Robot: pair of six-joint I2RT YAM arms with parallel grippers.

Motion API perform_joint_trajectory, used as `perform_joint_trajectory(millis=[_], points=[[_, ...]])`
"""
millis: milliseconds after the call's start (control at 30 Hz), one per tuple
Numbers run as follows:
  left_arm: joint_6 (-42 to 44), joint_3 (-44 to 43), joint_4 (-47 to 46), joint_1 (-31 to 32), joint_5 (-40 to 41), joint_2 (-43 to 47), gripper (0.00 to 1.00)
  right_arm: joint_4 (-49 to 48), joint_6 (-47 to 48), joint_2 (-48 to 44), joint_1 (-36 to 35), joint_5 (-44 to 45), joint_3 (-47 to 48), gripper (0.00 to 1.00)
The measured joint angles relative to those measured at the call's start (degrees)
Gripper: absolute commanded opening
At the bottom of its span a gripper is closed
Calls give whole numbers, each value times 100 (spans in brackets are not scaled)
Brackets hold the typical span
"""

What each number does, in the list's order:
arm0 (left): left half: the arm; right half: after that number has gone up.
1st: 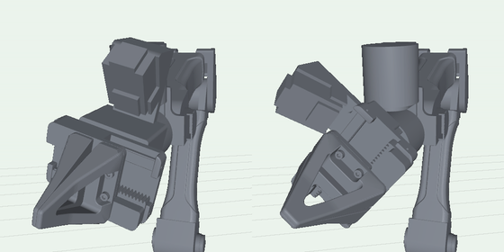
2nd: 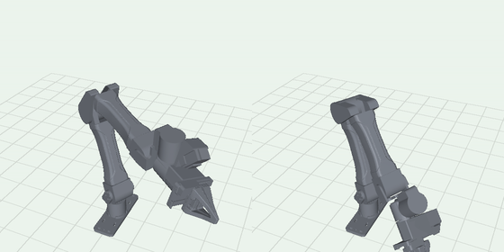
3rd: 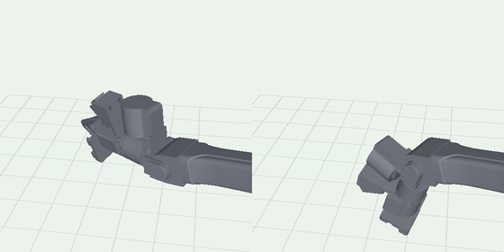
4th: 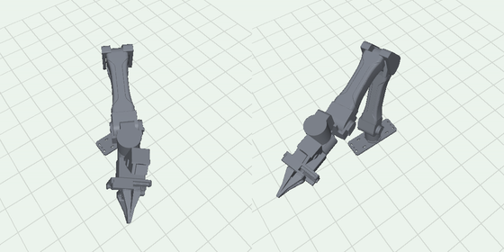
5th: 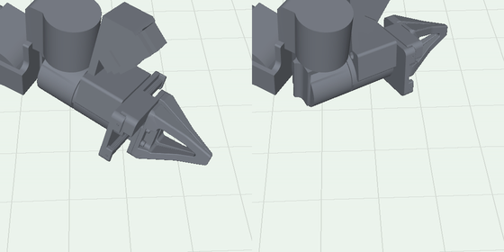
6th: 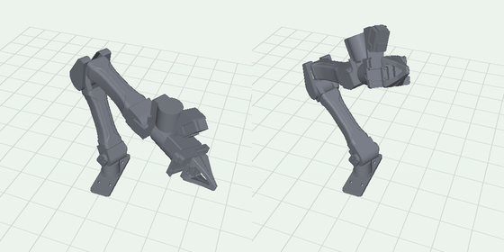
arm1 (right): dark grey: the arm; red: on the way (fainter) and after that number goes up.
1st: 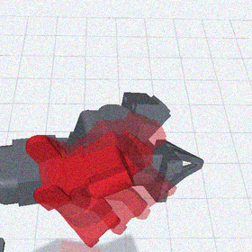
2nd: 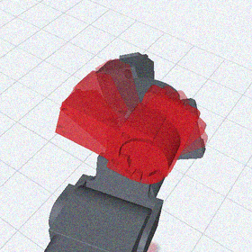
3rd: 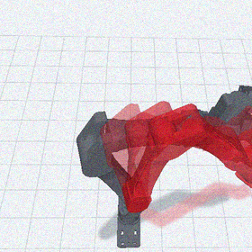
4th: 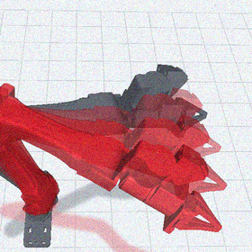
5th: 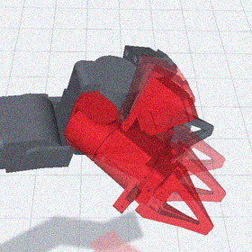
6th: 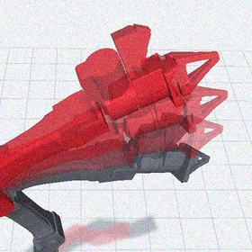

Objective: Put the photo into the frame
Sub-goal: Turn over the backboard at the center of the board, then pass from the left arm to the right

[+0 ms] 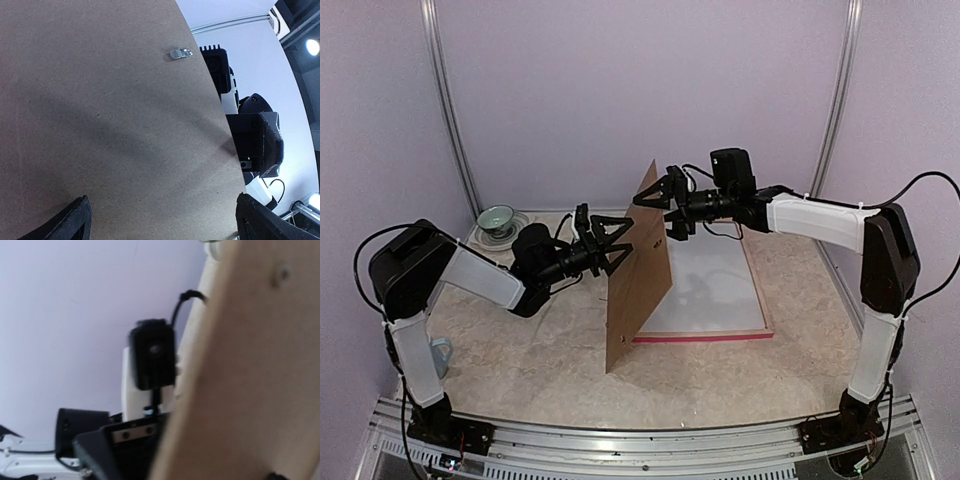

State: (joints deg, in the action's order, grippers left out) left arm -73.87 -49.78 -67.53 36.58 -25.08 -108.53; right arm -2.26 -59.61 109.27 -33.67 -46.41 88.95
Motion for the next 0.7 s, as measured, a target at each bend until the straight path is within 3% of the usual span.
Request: perform_joint_trajectory(millis=[267, 333, 500, 700], points=[[-61, -35, -118, 31, -17, -249, 99, 822, 341, -155, 42, 332, 13, 77], [-133, -31, -323, 37, -17, -409, 99, 1054, 442, -197, 50, 409, 17, 67], [-435, 0, -1008, 55, -13, -883, 99, 1635, 675, -208, 146, 575, 26, 34], [-560, 66, -1390, 63, 2, -1071, 99, 1941, 798, -201, 192, 660, 17, 33]])
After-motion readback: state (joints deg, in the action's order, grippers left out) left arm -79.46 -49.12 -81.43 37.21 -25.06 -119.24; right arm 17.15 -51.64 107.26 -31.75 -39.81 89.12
